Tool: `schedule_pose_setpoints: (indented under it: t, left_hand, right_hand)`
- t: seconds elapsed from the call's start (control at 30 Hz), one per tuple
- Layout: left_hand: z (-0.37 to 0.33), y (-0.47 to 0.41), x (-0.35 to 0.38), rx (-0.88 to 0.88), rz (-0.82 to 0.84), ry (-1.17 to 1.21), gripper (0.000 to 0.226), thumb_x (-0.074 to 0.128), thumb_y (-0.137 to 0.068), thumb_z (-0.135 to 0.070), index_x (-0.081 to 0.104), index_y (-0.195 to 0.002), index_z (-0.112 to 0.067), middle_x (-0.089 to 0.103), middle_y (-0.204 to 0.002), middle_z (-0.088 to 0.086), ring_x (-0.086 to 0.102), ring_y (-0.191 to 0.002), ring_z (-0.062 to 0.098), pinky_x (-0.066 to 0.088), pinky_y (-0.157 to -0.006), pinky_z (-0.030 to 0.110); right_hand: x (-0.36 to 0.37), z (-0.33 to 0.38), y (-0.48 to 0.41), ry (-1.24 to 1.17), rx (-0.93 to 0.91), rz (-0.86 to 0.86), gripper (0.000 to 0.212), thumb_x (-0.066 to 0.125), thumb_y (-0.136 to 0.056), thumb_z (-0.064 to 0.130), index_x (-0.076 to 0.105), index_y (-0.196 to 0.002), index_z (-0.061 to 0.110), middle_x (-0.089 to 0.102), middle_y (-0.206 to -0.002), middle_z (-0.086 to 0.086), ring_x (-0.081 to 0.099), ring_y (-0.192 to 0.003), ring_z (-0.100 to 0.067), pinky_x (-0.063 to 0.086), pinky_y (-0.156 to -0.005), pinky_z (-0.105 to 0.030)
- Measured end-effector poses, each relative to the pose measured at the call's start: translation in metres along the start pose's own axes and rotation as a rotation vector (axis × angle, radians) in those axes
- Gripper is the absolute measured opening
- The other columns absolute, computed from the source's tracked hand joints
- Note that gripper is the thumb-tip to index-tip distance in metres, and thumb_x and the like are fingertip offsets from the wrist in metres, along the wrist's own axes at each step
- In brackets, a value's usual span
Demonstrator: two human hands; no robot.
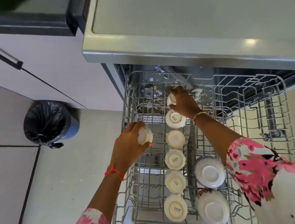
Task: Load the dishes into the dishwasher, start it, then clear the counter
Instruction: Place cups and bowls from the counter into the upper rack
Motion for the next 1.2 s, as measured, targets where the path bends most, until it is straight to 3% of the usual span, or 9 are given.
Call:
schedule_pose_setpoints:
  t: [0.17, 0.23, 0.4, 0.63, 0.73, 0.87, 1.0, 1.07, 1.2]
  left_hand:
    - [0.002, -0.001, -0.001, -0.035, 0.007, 0.041, 0.062, 0.079, -0.068, -0.025, 0.051, -0.123, -0.017, 0.055, -0.126, 0.003, 0.057, -0.105, 0.027, 0.051, -0.083, 0.034]
    - [0.003, -0.003, -0.001, -0.062, 0.012, 0.085, 0.070, 0.078, -0.069, -0.024, 0.044, -0.130, -0.019, 0.052, -0.130, 0.004, 0.056, -0.109, 0.027, 0.050, -0.088, 0.035]
    - [-0.002, -0.011, -0.005, -0.042, 0.006, 0.248, 0.100, 0.082, -0.064, -0.017, 0.021, -0.143, -0.017, 0.040, -0.138, 0.010, 0.050, -0.117, 0.027, 0.046, -0.095, 0.036]
    - [0.008, -0.010, -0.018, 0.017, -0.083, 0.389, 0.102, 0.082, -0.062, -0.018, 0.017, -0.141, -0.015, 0.019, -0.142, 0.017, 0.036, -0.128, 0.024, 0.038, -0.106, 0.034]
    - [0.011, -0.003, -0.014, 0.041, -0.143, 0.293, 0.092, 0.071, -0.074, -0.027, 0.014, -0.145, -0.011, 0.012, -0.150, 0.016, 0.020, -0.137, 0.018, 0.023, -0.106, 0.004]
    - [0.027, 0.014, -0.008, -0.053, -0.259, 0.171, 0.078, 0.055, -0.082, 0.011, 0.015, -0.145, -0.008, 0.013, -0.153, 0.015, 0.013, -0.139, 0.018, 0.008, -0.108, 0.006]
    - [0.056, 0.031, 0.007, -0.221, -0.131, 0.290, 0.054, 0.041, -0.091, 0.003, 0.027, -0.142, -0.010, 0.055, -0.122, 0.004, 0.060, -0.096, 0.010, 0.043, -0.088, 0.015]
    - [0.059, 0.032, 0.010, -0.216, -0.079, 0.262, 0.053, 0.041, -0.092, 0.002, 0.026, -0.141, -0.013, 0.057, -0.099, -0.002, 0.053, -0.070, -0.002, 0.046, -0.070, 0.007]
    - [0.059, 0.029, 0.018, -0.227, -0.008, 0.283, 0.058, 0.044, -0.090, 0.004, 0.022, -0.141, -0.014, 0.054, -0.100, 0.000, 0.050, -0.067, 0.003, 0.039, -0.059, 0.003]
  right_hand:
    - [-0.029, 0.028, 0.017, -0.126, -0.070, -0.094, 0.072, 0.072, -0.076, 0.020, 0.039, -0.140, 0.019, 0.031, -0.145, -0.007, 0.028, -0.134, -0.028, 0.037, -0.107, -0.035]
    - [-0.024, 0.058, 0.033, -0.347, -0.190, 0.056, 0.074, 0.075, -0.073, 0.012, 0.041, -0.138, 0.020, 0.034, -0.145, -0.006, 0.028, -0.136, -0.021, 0.027, -0.109, -0.016]
    - [0.008, 0.112, 0.082, -0.645, -0.270, 0.405, 0.079, 0.074, -0.069, -0.003, 0.042, -0.137, 0.018, 0.051, -0.134, -0.003, 0.047, -0.121, -0.011, 0.042, -0.100, -0.025]
    - [0.013, 0.110, 0.083, -0.769, -0.271, 0.307, 0.067, 0.079, -0.067, 0.002, 0.049, -0.124, 0.021, 0.054, -0.116, 0.012, 0.051, -0.109, -0.004, 0.048, -0.090, -0.018]
    - [0.012, 0.092, 0.068, -0.737, -0.215, 0.125, 0.067, 0.082, -0.064, 0.005, 0.049, -0.121, 0.014, 0.056, -0.115, 0.005, 0.054, -0.107, -0.013, 0.046, -0.089, -0.024]
    - [0.017, 0.070, 0.037, -0.592, -0.092, -0.100, 0.064, 0.081, -0.063, 0.005, 0.050, -0.119, 0.006, 0.060, -0.115, -0.011, 0.056, -0.106, -0.025, 0.046, -0.090, -0.034]
    - [0.028, 0.072, 0.011, -0.429, -0.067, -0.179, 0.061, 0.073, -0.069, 0.000, 0.048, -0.124, 0.004, 0.056, -0.120, -0.016, 0.055, -0.109, -0.031, 0.045, -0.088, -0.033]
    - [0.033, 0.078, 0.002, -0.383, -0.062, -0.181, 0.060, 0.070, -0.072, -0.003, 0.045, -0.127, 0.002, 0.051, -0.125, -0.019, 0.053, -0.110, -0.034, 0.046, -0.088, -0.035]
    - [0.049, 0.085, 0.000, -0.354, -0.029, -0.112, 0.077, 0.072, -0.072, 0.001, 0.032, -0.138, 0.002, 0.036, -0.139, -0.021, 0.042, -0.125, -0.036, 0.043, -0.099, -0.043]
Point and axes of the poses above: each hand's wrist, its own y-axis away from the middle knuckle, its own x-axis out of the palm, z = x × y, the point moved 10 cm from there along -y, towards the middle knuckle
